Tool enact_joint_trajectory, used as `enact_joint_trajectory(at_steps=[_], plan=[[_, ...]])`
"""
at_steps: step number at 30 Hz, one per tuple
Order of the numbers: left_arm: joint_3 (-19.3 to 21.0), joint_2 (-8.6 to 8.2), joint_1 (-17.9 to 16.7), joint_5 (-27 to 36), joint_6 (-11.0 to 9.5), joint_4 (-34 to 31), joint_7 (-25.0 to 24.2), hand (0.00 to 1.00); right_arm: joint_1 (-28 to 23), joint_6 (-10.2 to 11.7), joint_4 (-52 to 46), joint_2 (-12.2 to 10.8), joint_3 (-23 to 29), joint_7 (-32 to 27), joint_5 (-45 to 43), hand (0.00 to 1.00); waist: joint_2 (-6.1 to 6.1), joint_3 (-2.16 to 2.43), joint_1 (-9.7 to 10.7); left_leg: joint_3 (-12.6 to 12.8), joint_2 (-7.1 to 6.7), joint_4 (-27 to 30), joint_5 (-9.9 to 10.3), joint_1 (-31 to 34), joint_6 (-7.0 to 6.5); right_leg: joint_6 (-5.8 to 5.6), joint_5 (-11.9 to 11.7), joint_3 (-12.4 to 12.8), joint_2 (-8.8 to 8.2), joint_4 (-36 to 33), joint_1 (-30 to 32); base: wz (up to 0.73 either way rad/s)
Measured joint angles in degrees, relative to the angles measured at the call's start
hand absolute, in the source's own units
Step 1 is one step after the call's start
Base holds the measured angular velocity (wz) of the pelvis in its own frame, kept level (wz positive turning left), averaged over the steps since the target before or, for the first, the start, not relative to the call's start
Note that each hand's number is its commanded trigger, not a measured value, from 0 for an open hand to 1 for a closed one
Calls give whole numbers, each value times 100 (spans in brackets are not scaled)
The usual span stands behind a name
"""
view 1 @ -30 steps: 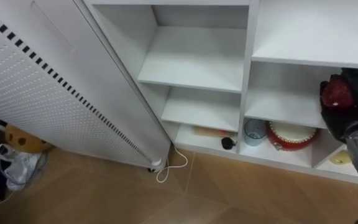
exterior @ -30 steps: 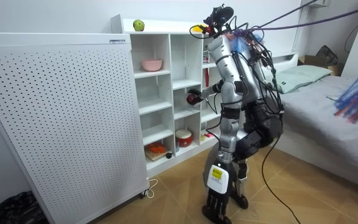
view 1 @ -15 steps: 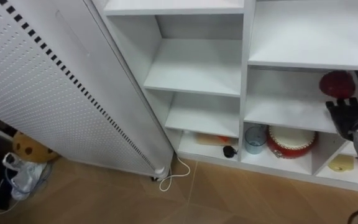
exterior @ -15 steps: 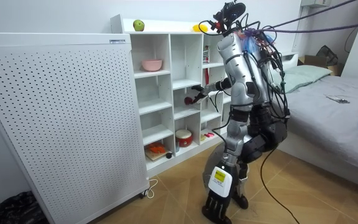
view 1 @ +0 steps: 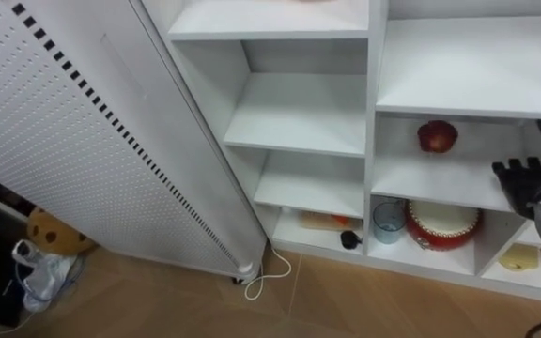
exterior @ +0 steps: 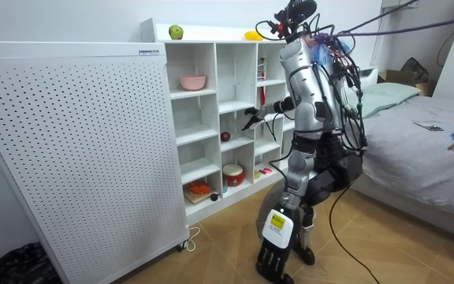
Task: Arrange fruit in the closet
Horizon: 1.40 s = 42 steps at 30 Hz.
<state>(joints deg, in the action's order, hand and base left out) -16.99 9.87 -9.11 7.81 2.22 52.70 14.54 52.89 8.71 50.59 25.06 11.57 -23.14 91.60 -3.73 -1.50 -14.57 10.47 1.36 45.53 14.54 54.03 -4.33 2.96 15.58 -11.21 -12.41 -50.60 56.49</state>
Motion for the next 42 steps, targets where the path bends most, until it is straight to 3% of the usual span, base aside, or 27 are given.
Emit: enact_joint_trajectory(at_steps=[6,12,15,18,22,27,31,33,35,37,42], plan=[[0,1,-96,0,30,21,-4,0,-53,0,47,-1,103,132,120,0,-57,-4,-6,36,-1,-31,19,-93,-31,-43,16,-18,-41,38,-83,0],[-14,0,-178,-9,70,31,-129,0,-516,-6,189,-114,92,556,139,0,-73,-14,-11,33,1,-308,23,-576,-23,-86,-1,-48,40,337,-598,-2],[-12,3,-168,-394,132,144,-238,0,-710,-67,543,-191,92,751,80,0,-97,-26,-3,28,-3,-558,12,-963,-6,-122,-24,-134,72,607,-996,-2],[-2,11,-159,-705,172,401,-382,0,-1090,-159,1017,-354,89,952,80,0,-97,-37,-3,14,0,-948,-27,-1476,38,-173,-102,-175,173,1044,-1532,-8],[0,37,235,-1258,251,967,-412,0,-1774,-263,1557,-629,-24,1347,69,0,-10,-99,36,-17,-37,-1535,-141,-2088,86,-220,-192,-239,257,1579,-2136,-1],[175,37,433,-1254,238,1245,-435,0,-2520,-413,2147,-983,-239,1622,-372,0,61,-117,218,-30,-60,-2025,-228,-2723,141,-286,-222,-314,321,2107,-2786,1],[474,-5,465,-1341,208,1258,-409,0,-3228,-455,2297,-1312,-585,1711,-1125,0,133,-91,544,-25,-41,-2453,-251,-3365,178,-353,-315,-377,481,2659,-3493,-2],[783,-23,459,-1513,119,1245,-335,0,-3662,-460,2350,-1475,-692,1753,-1663,0,226,-39,686,-13,-48,-2677,-272,-3674,206,-382,-346,-414,533,2902,-3836,5],[973,-27,411,-1646,-32,1186,-197,0,-4235,-458,2352,-1607,-964,1788,-2643,0,351,46,869,-13,-46,-2951,-294,-4075,226,-419,-427,-465,605,3268,-4280,0],[1073,-60,399,-1758,-102,1087,-84,0,-4627,-452,2355,-1608,-1173,1827,-3411,0,409,93,980,-13,-40,-3095,-294,-4339,227,-456,-504,-438,675,3540,-4592,-4],[1072,-96,430,-1751,-378,907,36,0,-5190,-451,2272,-1603,-1384,1793,-5364,0,397,111,1285,44,-46,-3398,-293,-4937,228,-507,-609,-366,749,3840,-5162,-12]])
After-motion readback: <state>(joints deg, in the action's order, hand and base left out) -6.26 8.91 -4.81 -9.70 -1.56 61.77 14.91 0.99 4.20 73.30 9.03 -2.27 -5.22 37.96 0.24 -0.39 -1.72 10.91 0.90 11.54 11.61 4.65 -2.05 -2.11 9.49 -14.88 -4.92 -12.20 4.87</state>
